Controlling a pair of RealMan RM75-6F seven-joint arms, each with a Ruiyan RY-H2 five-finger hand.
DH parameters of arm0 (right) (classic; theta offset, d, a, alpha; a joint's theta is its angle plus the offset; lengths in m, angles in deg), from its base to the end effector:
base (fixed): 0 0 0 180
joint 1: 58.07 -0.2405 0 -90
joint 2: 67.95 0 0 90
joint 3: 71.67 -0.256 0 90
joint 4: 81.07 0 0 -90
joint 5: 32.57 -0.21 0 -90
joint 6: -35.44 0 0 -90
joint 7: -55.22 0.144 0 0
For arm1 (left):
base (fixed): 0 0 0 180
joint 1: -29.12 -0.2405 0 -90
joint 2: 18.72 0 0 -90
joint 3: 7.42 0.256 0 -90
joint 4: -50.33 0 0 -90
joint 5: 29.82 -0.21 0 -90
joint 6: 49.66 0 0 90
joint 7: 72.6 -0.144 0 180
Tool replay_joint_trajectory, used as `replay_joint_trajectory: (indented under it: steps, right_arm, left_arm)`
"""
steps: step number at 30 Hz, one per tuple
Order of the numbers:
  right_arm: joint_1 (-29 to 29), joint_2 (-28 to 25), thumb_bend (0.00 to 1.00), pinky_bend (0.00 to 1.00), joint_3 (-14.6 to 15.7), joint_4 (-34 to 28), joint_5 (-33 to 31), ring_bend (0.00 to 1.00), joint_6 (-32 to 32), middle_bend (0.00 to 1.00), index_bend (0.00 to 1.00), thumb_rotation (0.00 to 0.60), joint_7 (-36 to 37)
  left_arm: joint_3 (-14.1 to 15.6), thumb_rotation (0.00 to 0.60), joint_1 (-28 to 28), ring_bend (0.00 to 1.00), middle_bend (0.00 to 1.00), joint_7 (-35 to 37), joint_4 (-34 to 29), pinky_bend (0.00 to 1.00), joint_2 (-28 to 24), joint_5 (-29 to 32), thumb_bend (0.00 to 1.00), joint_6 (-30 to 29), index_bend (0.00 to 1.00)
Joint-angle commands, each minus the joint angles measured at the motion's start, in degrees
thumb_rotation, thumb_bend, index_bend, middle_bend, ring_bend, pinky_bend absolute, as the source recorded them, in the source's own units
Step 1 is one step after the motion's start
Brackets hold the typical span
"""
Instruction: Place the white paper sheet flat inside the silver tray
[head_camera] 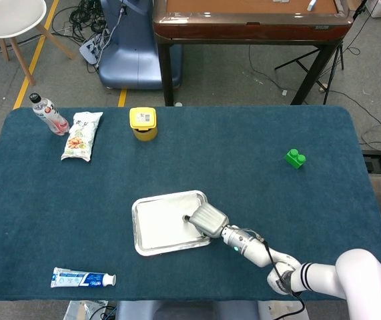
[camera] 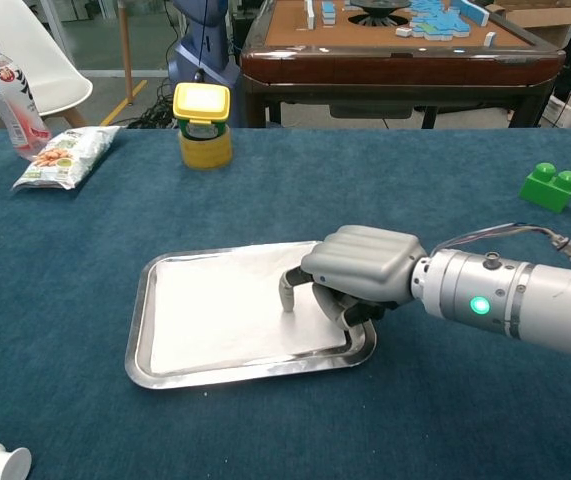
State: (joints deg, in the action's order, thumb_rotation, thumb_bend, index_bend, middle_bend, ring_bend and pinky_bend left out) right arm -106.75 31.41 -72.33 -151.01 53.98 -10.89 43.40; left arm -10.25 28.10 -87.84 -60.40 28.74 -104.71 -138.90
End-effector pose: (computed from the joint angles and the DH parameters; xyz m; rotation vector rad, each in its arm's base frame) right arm -0.1283 -0.3085 -0.1028 2.3857 -0.6066 0.8458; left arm -0.3000 0.1440 0.2360 -1.2269 -0.8221 -0.5785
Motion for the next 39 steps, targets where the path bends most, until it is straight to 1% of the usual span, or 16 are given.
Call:
replay_joint_trajectory:
  steps: [1,15,23,28,30,31,33,35,36,37,38,39]
  right_arm:
    - [0.0,0.0,1.0,1.0,0.0,-0.1,0.2,0.98,-0.2,1.0,0.33,0.6,0.3]
    - [0.2,-0.4,1.0,1.0,-0.1,-1.2,0.8,0.98,-1.1,1.0,0.33,0.6,1.5]
    - [1.3,-3.1,1.0,1.0,-1.0,-3.1,0.8,0.98,-4.2,1.0,0.33,0.6,1.1]
    - [3.1,-6.0,1.0,1.0,-1.8,-5.1,-0.1,0.94,-7.0,1.0,0.33,0.6,-0.8]
    - [4.0,-7.6,0.94,1.0,-1.9,-6.4,-0.4,0.92,-8.3,1.0,0.33,0.6,-1.6]
    - [4.4,-8.4,0.87,1.0,-1.9,-7.1,-0.6,0.91,-8.8,1.0,0.33,0.6,-1.9]
    - [5.3,-10.4,0.72,1.0,-2.1,-8.9,-0.9,0.88,-10.0,0.97,0.33,0.6,-2.3]
    - [6.2,-12.0,0.53,1.0,-2.1,-10.2,-0.8,0.84,-11.5,0.92,0.33,0.6,-3.0]
    - [6.7,-12.9,0.47,1.0,-2.1,-11.0,-0.8,0.83,-12.3,0.9,0.33,0.6,-3.3]
    - [7.5,-14.0,0.38,0.99,-2.1,-12.1,-1.0,0.8,-13.1,0.87,0.33,0.6,-3.7]
    - [8.1,-15.0,0.32,0.98,-2.0,-13.3,-1.4,0.77,-13.7,0.84,0.33,0.6,-4.0]
    - [8.7,-16.1,0.25,0.95,-1.9,-14.5,-1.7,0.72,-14.2,0.78,0.33,0.6,-4.5]
  left_arm:
    - [0.0,0.6,0.0,0.29,0.36,0.0,0.0,0.51,0.0,0.0,0.29,0.0,0.39]
    - [0.0,0.6,0.0,0.29,0.36,0.0,0.0,0.51,0.0,0.0,0.29,0.0,0.39]
    - [0.1,0.6,0.0,0.29,0.36,-0.1,-0.1,0.51,0.1,-0.2,0.29,0.1,0.39]
    - [0.2,0.6,0.1,0.29,0.36,-0.3,-0.1,0.51,0.2,-0.4,0.29,0.2,0.39]
    - [0.3,0.6,0.1,0.29,0.36,-0.3,-0.1,0.51,0.3,-0.5,0.29,0.3,0.39]
    - [0.3,0.6,0.1,0.29,0.36,-0.4,0.0,0.51,0.4,-0.5,0.29,0.3,0.39]
    - [0.4,0.6,0.2,0.29,0.36,-0.6,0.0,0.51,0.5,-0.6,0.29,0.6,0.39]
    - [0.5,0.6,0.3,0.29,0.36,-0.7,0.1,0.51,0.7,-0.6,0.29,0.9,0.39]
    - [0.6,0.6,0.4,0.29,0.36,-0.8,0.1,0.51,0.8,-0.7,0.29,1.0,0.39]
    - [0.6,0.6,0.5,0.29,0.36,-0.9,0.1,0.51,1.0,-0.7,0.29,1.2,0.39]
    - [0.7,0.6,0.5,0.29,0.36,-0.9,0.1,0.51,1.0,-0.7,0.29,1.4,0.39]
    - [0.7,0.6,0.6,0.29,0.36,-0.9,0.1,0.51,1.1,-0.8,0.29,1.5,0.39]
